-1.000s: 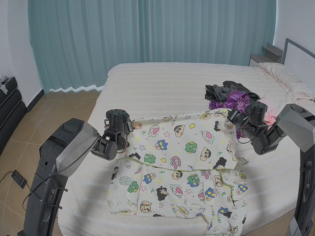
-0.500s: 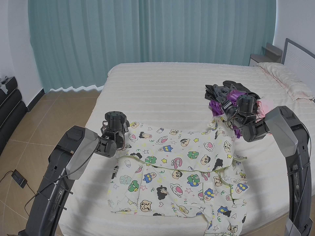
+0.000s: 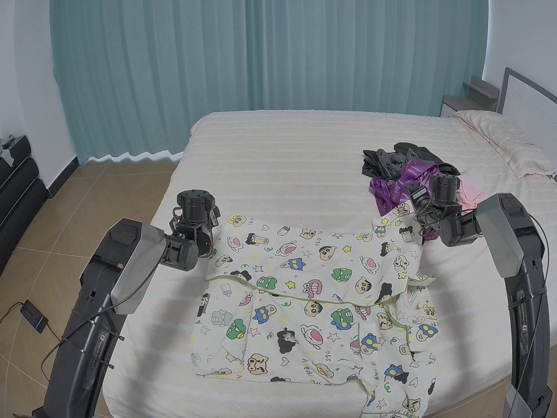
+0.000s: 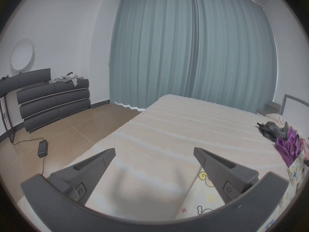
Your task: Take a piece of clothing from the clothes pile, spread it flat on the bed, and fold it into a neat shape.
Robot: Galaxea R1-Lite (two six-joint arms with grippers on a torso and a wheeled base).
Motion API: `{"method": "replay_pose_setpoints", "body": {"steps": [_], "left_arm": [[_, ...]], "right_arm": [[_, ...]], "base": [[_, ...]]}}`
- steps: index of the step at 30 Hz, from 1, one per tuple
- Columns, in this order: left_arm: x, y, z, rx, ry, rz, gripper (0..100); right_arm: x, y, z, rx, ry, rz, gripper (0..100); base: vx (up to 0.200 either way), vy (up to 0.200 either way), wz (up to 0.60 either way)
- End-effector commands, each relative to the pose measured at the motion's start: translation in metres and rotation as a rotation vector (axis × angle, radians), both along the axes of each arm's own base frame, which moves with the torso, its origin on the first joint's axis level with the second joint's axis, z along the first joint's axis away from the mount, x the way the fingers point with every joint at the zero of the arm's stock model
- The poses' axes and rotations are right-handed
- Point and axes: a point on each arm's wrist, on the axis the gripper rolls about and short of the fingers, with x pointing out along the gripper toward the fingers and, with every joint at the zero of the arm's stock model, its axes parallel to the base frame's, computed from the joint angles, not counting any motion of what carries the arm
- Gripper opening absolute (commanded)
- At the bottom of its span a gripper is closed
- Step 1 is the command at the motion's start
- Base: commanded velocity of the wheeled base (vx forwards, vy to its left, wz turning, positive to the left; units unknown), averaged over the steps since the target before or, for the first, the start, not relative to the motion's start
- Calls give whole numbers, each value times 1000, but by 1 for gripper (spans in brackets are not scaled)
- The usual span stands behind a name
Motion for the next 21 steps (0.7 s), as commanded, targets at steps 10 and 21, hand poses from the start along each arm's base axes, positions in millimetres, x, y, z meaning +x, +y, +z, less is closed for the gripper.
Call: {"method": "replay_pose_setpoints", "body": {"steps": [10, 21], "left_arm": [[-55, 12, 96, -156, -22, -23, 100], [-155, 27, 133, -450, 96, -199, 100]], "right_arm": [[-52, -64, 33, 0, 122, 16, 100], [-164, -61, 25, -59, 298, 171, 100]], "base": [[0, 0, 0], [0, 0, 0]]}}
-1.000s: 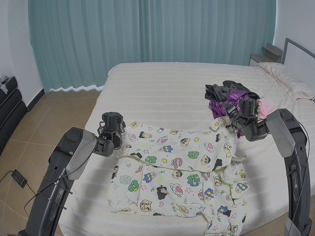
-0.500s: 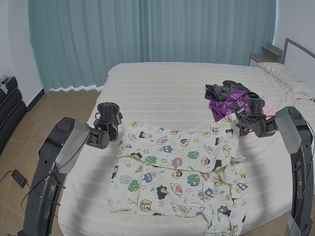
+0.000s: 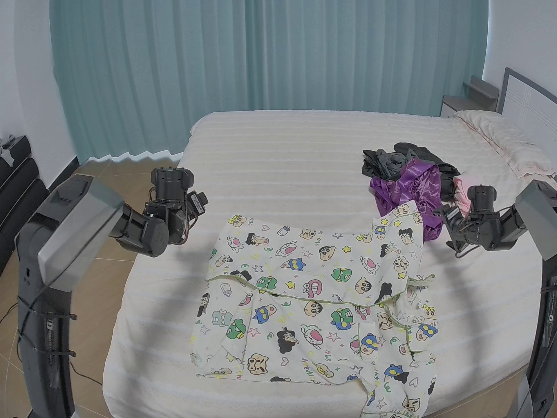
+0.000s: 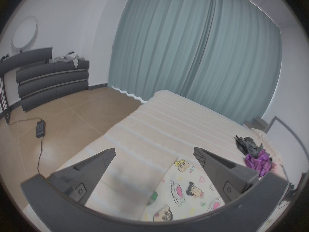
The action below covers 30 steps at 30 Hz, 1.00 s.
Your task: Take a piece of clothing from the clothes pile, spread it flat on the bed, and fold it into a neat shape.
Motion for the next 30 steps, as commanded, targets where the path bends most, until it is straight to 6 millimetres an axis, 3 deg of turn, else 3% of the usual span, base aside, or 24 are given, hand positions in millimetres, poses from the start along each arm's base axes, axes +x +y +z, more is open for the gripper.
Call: {"method": "replay_pose_setpoints", "body": {"steps": [1, 6, 11, 16, 27, 30], "left_arm": [[-105, 18, 51, -257, 57, -141, 100], [-160, 29, 51, -379, 103, -170, 100], [-195, 33, 54, -452, 101, -180, 100], [-210, 30, 55, -491, 105, -183, 100], [-211, 29, 54, -508, 97, -184, 100], [-211, 29, 53, -509, 98, -183, 100]], "right_arm": [[-108, 8, 11, -95, 43, 246, 100], [-156, 10, -17, -155, 40, 438, 100], [-173, 18, -37, -197, 64, 582, 100], [-172, 26, -55, -246, 95, 673, 100], [-154, 30, -62, -274, 76, 690, 100], [-135, 29, -65, -292, 49, 665, 100]], "base": [[0, 0, 0], [0, 0, 0], [0, 0, 0], [0, 0, 0], [0, 0, 0], [0, 0, 0]]}}
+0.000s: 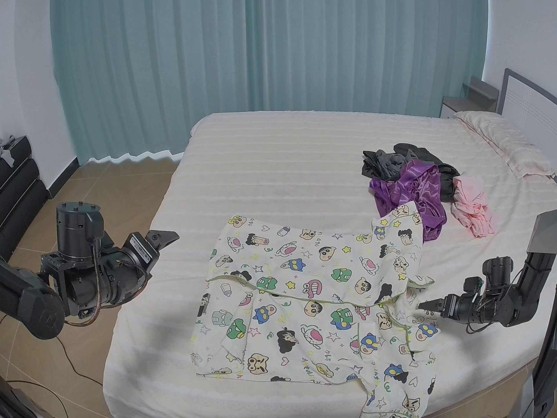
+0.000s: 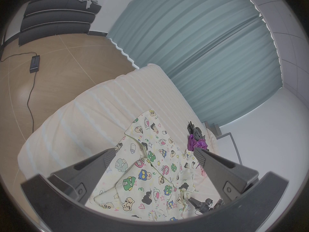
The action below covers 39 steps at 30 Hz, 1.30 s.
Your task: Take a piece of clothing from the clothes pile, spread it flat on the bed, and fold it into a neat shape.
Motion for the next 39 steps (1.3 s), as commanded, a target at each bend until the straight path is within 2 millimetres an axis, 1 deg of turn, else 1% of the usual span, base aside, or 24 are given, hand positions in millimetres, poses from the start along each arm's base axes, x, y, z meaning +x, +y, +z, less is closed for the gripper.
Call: {"method": "replay_pose_setpoints", "body": {"steps": [1, 5, 7, 12, 17, 19, 21, 25, 26, 27, 28, 29, 30, 31, 32, 33, 34, 35, 36, 37, 39], "left_arm": [[-2, 0, 2, -3, -6, -2, 100], [-2, 0, 2, -3, -9, 1, 100], [-2, 0, 2, -3, -7, 1, 100], [-1, 0, 1, -2, -4, 1, 100], [2, 0, -3, 5, 10, 3, 100], [3, 0, -4, 6, 11, 6, 100], [3, 0, -4, 4, 7, 6, 100], [5, -1, -6, 3, -4, 10, 100], [6, -1, -7, 3, -9, 11, 100], [6, -1, -7, 3, -9, 11, 100], [6, -1, -7, 3, -7, 11, 100], [6, -1, -7, 3, -7, 11, 100], [6, -1, -7, 3, -9, 11, 100], [6, -1, -6, 2, -12, 11, 100], [6, -1, -6, 1, -13, 11, 100], [6, -1, -6, 1, -13, 11, 100], [6, -1, -6, 2, -12, 11, 100], [6, -1, -6, 2, -12, 11, 100], [6, -1, -5, 1, -15, 11, 100], [6, -1, -5, 1, -15, 11, 100], [5, -1, -5, 2, -16, 11, 100]], "right_arm": [[22, 0, -6, -6, -26, -33, 100], [53, 3, 8, 46, -90, -146, 100], [63, 5, 13, 48, -109, -172, 100], [95, 16, -1, -7, -105, -200, 100], [122, 27, -2, -25, -156, -216, 100], [130, 28, -5, -42, -177, -238, 100], [135, 29, -2, -31, -196, -261, 100], [138, 28, 7, 40, -208, -322, 100], [134, 24, 17, 69, -214, -350, 100], [134, 24, 17, 69, -214, -350, 100], [124, 19, 23, 83, -199, -364, 100], [119, 16, 27, 85, -199, -371, 100], [118, 15, 29, 86, -200, -371, 100], [113, 14, 39, 94, -225, -374, 100], [110, 12, 46, 99, -246, -378, 100], [110, 12, 48, 101, -253, -380, 100], [105, 12, 58, 112, -278, -385, 100], [105, 12, 58, 112, -278, -385, 100], [94, 16, 71, 126, -301, -380, 100], [91, 17, 75, 129, -305, -378, 100], [75, 31, 89, 143, -311, -333, 100]], "base": [[0, 0, 0], [0, 0, 0], [0, 0, 0], [0, 0, 0], [0, 0, 0], [0, 0, 0], [0, 0, 0], [0, 0, 0], [0, 0, 0], [0, 0, 0], [0, 0, 0], [0, 0, 0], [0, 0, 0], [0, 0, 0], [0, 0, 0], [0, 0, 0], [0, 0, 0], [0, 0, 0], [0, 0, 0], [0, 0, 0], [0, 0, 0]]}}
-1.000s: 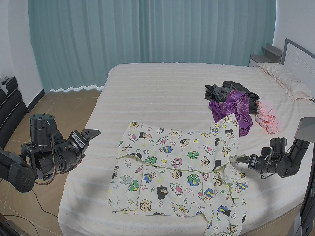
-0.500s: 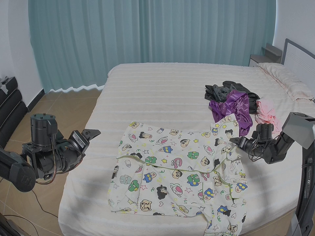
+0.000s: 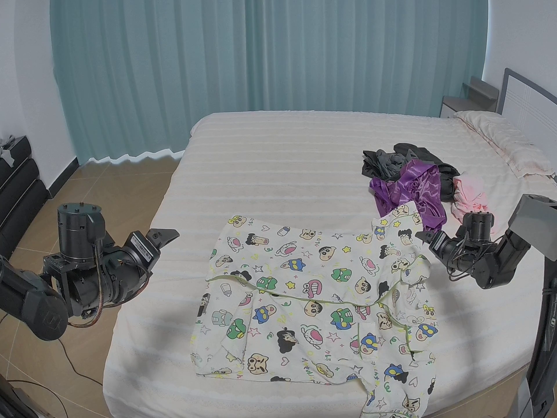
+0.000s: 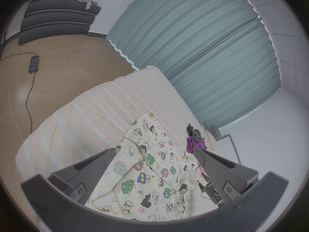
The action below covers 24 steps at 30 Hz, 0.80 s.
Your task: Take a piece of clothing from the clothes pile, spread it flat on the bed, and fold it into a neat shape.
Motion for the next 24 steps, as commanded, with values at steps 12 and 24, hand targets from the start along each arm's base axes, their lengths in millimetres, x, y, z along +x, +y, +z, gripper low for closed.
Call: {"method": "replay_pose_setpoints", "body": {"steps": [12, 24], "left_arm": [[-1, 0, -2, 4, 4, -4, 100], [0, 0, -3, 1, 11, -2, 100]], "right_arm": [[-71, 101, 31, 22, 40, 317, 100], [-53, 109, -4, 6, 130, 323, 100]], "base": [[0, 0, 0], [0, 0, 0]]}}
